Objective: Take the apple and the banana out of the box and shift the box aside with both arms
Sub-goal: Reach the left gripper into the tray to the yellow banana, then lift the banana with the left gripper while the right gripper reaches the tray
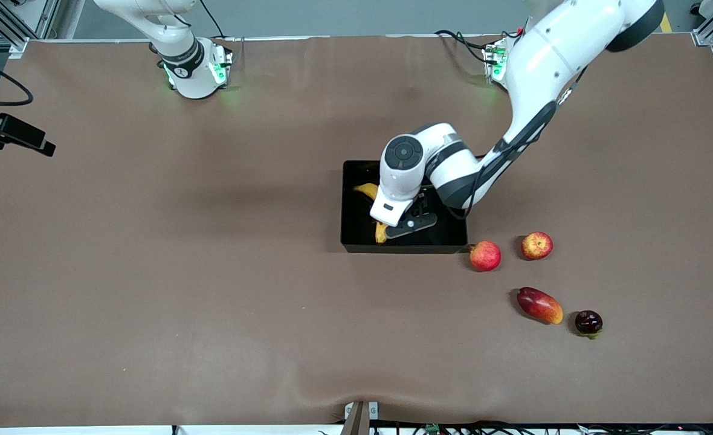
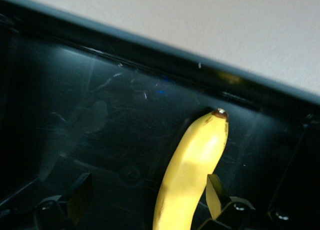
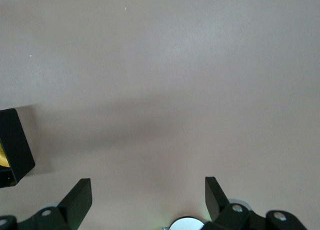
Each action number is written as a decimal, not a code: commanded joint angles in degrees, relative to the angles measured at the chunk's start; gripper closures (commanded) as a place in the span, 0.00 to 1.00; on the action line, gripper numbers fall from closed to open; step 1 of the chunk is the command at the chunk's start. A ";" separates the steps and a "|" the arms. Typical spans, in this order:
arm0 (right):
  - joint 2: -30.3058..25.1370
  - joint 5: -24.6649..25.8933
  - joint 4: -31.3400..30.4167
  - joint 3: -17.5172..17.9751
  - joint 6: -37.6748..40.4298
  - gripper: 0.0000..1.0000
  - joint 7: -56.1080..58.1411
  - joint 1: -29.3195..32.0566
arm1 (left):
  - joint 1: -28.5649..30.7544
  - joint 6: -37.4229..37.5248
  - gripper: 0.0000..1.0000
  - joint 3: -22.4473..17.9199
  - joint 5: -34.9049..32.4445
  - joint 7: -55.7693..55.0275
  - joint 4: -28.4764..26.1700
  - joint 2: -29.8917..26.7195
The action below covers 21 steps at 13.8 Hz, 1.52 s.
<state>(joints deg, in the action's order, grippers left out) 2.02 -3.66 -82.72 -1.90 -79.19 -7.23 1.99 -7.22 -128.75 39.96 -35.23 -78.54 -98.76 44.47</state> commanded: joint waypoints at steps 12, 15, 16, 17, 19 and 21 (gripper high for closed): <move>9.92 -3.53 1.24 0.84 -5.28 0.00 -1.12 -3.82 | -4.39 -3.09 1.00 -3.40 -2.83 0.76 3.05 -0.15; 12.04 -5.82 0.98 0.84 -5.10 0.00 -1.12 -8.21 | -3.86 1.38 1.00 -2.78 -1.87 1.11 3.83 -6.56; 13.00 -6.44 0.80 0.84 -4.75 0.00 -1.12 -10.06 | -3.51 2.97 1.00 -2.43 -1.69 1.29 3.92 -8.67; 14.58 -6.53 0.72 0.84 -4.92 0.00 -1.21 -11.99 | -3.42 4.46 1.00 -2.17 -1.60 1.29 3.92 -10.61; 19.31 -6.27 1.33 0.84 -5.89 0.00 -1.21 -16.30 | -3.07 7.71 1.00 -2.16 -0.90 2.24 3.92 -14.83; 22.93 -6.53 1.24 0.93 -11.05 0.00 -0.33 -19.46 | 0.69 10.53 1.00 -2.08 2.60 7.41 3.75 -18.96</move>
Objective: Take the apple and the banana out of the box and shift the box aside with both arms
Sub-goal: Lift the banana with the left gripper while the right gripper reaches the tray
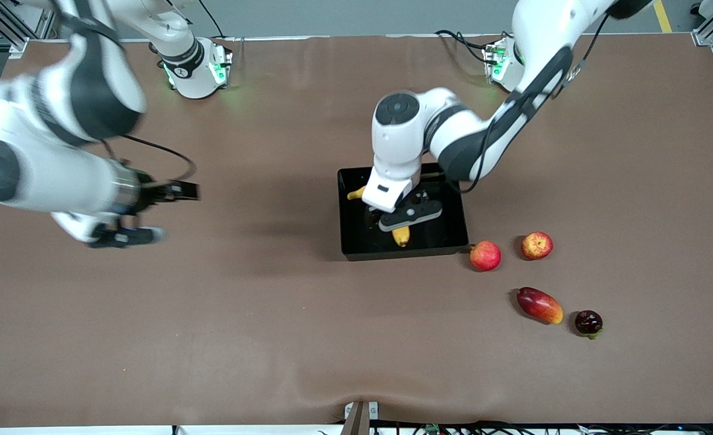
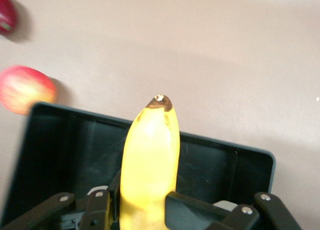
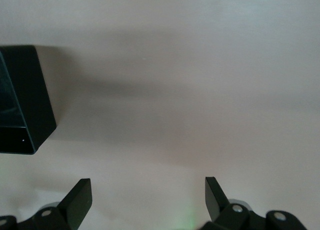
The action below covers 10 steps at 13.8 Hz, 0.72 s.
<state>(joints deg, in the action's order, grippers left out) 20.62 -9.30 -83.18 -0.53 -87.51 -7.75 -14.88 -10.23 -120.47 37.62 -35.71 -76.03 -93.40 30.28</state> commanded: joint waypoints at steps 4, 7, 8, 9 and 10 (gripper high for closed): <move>9.43 -0.80 1.53 -0.61 -12.56 0.00 -5.66 -10.51 | 14.32 7.34 1.00 0.26 12.57 23.60 -2.22 -11.11; 12.85 -0.90 1.53 -0.53 -21.52 0.00 -12.90 -16.12 | 23.82 12.88 1.00 0.17 15.57 42.14 -2.92 -12.70; 13.65 -0.72 1.45 -0.53 -24.52 0.00 -14.04 -18.50 | 27.24 13.50 1.00 0.17 15.75 47.07 -4.15 -12.88; 14.44 -0.72 1.36 -0.53 -26.81 0.00 -15.36 -20.00 | 30.32 13.51 1.00 0.17 15.75 51.29 -5.20 -12.79; 15.32 -0.54 1.27 -0.53 -28.75 0.00 -15.72 -21.41 | 33.75 13.16 1.00 0.08 15.67 56.38 -5.91 -12.09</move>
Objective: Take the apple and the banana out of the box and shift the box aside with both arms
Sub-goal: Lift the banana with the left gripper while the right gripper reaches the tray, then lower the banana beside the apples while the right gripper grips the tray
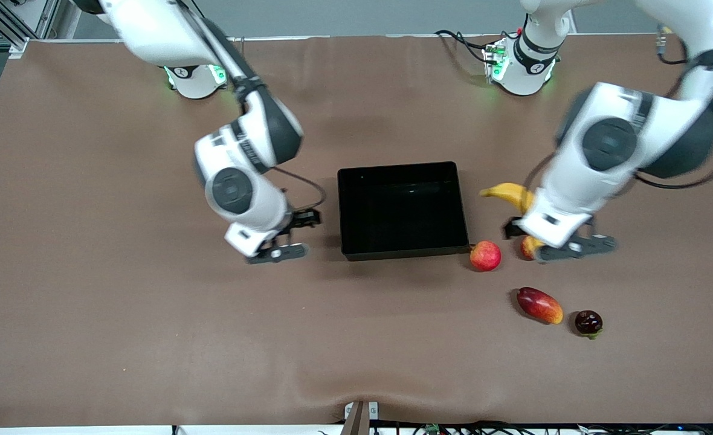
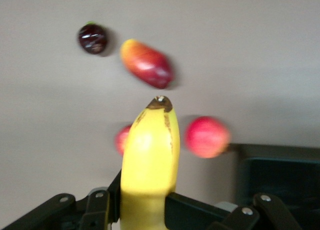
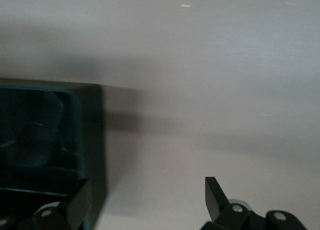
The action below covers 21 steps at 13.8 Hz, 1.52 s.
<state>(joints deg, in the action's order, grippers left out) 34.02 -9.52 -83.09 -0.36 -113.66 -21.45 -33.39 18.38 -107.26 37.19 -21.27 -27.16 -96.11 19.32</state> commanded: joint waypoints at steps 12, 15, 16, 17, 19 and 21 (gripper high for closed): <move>8.17 0.03 -3.83 -0.87 -10.09 1.00 -2.46 -10.12 | 23.11 -25.08 1.00 -2.46 -11.58 13.74 -7.60 20.48; 6.34 0.03 -4.97 -0.96 -9.38 1.00 -2.46 -9.24 | 22.40 -27.82 1.00 -2.82 -19.49 6.70 -7.60 23.65; 4.93 0.03 -5.85 -1.04 -9.38 1.00 -2.46 -8.72 | 22.40 -28.00 0.94 -2.82 -21.43 5.99 -7.25 24.18; 3.44 0.03 -6.55 -1.04 -9.03 1.00 -2.37 -7.41 | 22.40 -28.00 0.28 -2.82 -21.97 5.89 -7.08 24.27; 0.28 0.03 -7.09 -1.04 -6.76 1.00 -1.58 -3.90 | 22.66 -27.91 0.00 -2.56 -21.98 7.56 -6.90 23.22; -2.19 0.03 -7.09 -1.04 -4.47 1.00 0.60 0.49 | 22.75 -27.13 0.00 -0.46 -21.45 7.91 -6.72 20.51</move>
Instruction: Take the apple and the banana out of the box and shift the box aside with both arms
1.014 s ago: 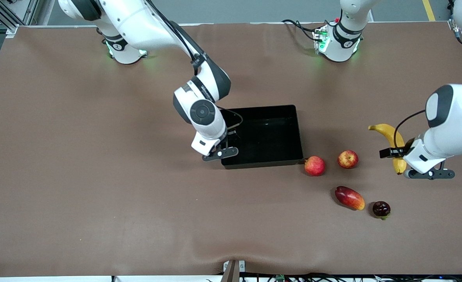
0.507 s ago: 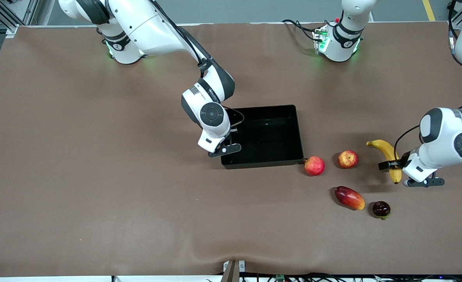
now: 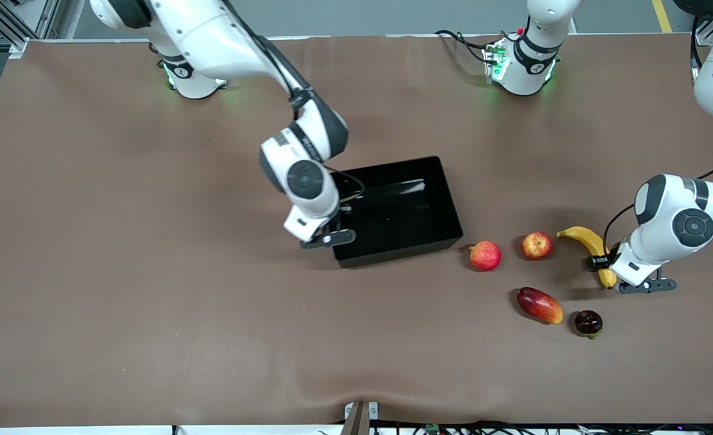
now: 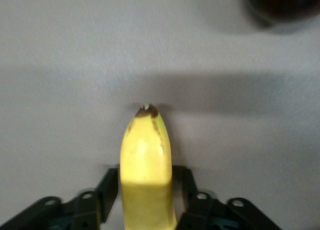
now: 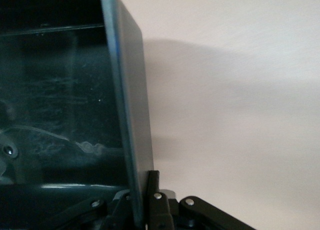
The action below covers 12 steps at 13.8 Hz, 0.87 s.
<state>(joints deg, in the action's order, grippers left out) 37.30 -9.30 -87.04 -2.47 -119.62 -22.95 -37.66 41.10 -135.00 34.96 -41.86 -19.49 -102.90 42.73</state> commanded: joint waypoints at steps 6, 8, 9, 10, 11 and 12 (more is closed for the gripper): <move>-6.97 -0.19 -3.40 1.06 2.81 1.00 23.02 26.28 | 0.21 24.47 0.00 13.89 5.47 0.25 15.50 -7.31; -6.97 -0.10 -3.22 0.98 4.56 1.00 27.84 33.23 | 0.39 32.30 0.00 17.49 5.65 0.25 21.05 -7.48; -6.63 -0.02 -3.13 0.97 4.66 1.00 30.48 37.09 | 0.65 36.17 0.00 19.08 6.00 0.33 22.38 -8.88; -6.45 0.25 -3.05 0.97 4.57 1.00 33.29 41.04 | 0.65 38.82 0.00 20.05 6.61 0.33 23.35 -10.63; -6.01 1.03 -2.70 0.97 4.48 1.00 36.54 44.30 | 0.74 40.24 0.00 20.49 8.62 0.33 23.71 -13.17; -5.22 2.52 -2.43 0.97 4.39 1.00 39.18 47.12 | 1.26 40.69 0.00 20.58 11.77 0.33 23.71 -15.81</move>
<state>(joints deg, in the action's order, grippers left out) 32.31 -8.33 -89.50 -3.20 -115.80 11.76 3.80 41.45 -97.11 54.66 -33.87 -19.50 -79.71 31.50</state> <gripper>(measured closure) 0.969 0.000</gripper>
